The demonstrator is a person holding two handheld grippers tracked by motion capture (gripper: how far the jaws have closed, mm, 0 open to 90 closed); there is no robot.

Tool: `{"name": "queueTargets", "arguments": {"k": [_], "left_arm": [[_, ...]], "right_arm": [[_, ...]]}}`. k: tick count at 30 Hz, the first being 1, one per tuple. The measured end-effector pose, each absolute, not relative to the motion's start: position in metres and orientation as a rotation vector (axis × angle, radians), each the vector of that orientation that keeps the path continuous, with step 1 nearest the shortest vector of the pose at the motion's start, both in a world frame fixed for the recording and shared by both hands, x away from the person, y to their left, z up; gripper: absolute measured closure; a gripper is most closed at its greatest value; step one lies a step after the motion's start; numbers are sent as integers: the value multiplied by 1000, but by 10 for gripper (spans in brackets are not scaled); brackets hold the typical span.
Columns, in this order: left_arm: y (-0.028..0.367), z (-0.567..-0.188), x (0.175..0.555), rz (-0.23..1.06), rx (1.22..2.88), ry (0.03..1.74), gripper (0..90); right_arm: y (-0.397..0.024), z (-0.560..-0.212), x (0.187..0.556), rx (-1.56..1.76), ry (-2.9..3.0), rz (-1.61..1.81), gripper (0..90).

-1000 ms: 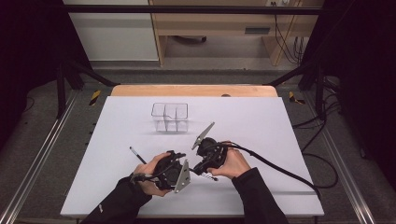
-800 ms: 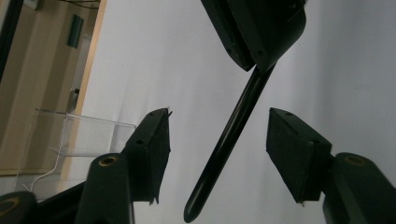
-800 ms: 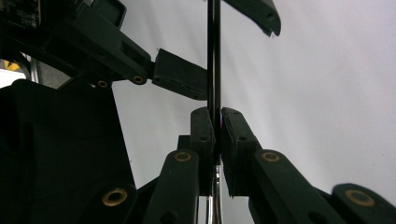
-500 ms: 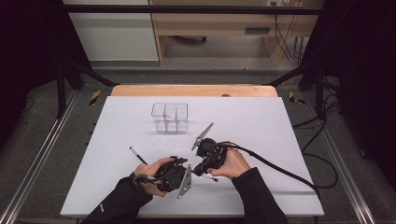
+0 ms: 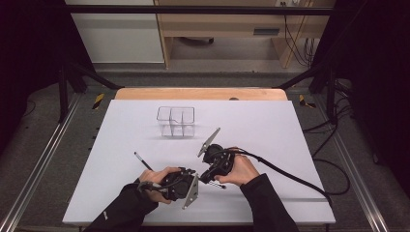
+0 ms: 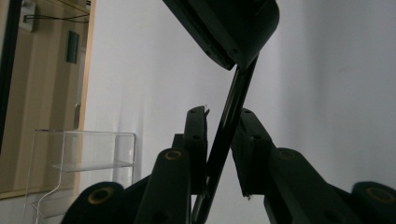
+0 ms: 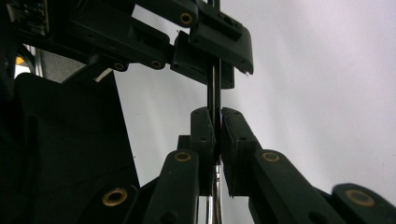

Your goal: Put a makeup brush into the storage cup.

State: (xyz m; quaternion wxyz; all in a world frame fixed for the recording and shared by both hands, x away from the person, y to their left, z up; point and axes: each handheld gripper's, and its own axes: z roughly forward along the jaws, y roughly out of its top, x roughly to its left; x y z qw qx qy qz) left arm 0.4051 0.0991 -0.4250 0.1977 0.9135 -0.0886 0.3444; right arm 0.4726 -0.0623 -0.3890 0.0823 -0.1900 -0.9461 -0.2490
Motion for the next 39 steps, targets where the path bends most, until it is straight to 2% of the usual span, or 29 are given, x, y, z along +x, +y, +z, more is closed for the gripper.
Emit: {"name": "queueTargets", "arguments": {"k": [14,26,31,39], "left_arm": [[98,-428,403,923,2585,-300,825],[101,-425,404,904,2587,-242,829],[106,-427,407,873,2600,-174,828],[119,-426,412,807,2579,-20,828]], "right_arm": [[-63,-388,473,-545,-2820,-740,844],[-67,-383,471,-559,-2832,-835,828],[-75,-372,471,-590,-2860,-940,740],[-92,-354,470,-712,-2920,-1151,504]]}}
